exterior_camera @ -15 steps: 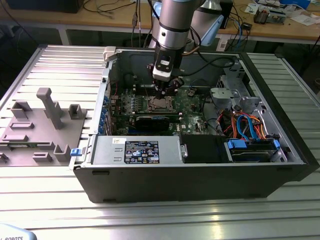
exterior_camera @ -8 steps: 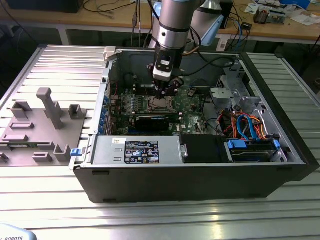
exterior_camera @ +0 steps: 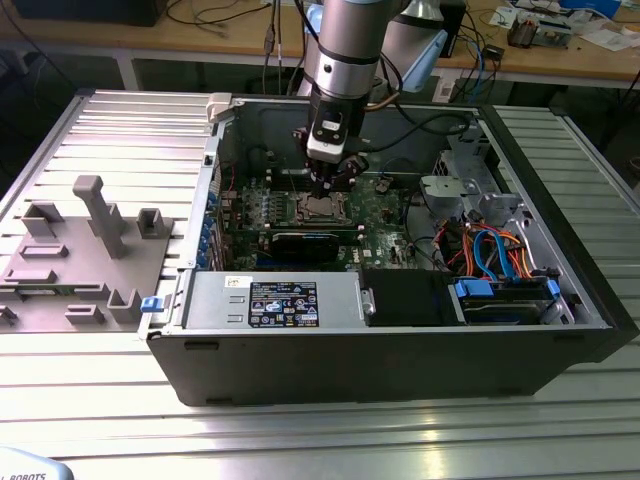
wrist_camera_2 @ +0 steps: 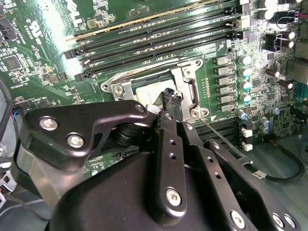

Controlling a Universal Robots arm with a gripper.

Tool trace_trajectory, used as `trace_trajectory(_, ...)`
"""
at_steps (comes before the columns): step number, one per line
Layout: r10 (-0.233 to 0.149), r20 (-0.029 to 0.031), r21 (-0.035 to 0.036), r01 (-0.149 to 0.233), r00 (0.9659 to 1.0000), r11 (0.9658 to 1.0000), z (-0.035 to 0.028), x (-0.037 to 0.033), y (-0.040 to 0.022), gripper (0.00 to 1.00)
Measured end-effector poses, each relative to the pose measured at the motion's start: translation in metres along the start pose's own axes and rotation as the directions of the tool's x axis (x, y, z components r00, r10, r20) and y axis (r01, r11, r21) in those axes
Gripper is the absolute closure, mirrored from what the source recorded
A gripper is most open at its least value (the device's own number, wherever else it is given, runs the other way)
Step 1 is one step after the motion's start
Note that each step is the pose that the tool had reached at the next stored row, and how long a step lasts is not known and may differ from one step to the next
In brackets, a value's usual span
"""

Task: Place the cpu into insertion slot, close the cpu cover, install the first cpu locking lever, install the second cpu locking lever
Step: 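Install the first cpu locking lever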

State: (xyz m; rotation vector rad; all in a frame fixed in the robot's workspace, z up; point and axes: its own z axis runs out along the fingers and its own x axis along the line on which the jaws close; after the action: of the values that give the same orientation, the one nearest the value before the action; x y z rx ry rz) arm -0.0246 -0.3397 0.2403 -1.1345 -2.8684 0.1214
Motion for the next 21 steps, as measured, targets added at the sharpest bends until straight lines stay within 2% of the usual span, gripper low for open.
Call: trace_trajectory(21, -0.026, 0.0024, 0.0006, 0.026, 0.9997, 0.9997, 0.0, 0.0, 0.0, 0.89)
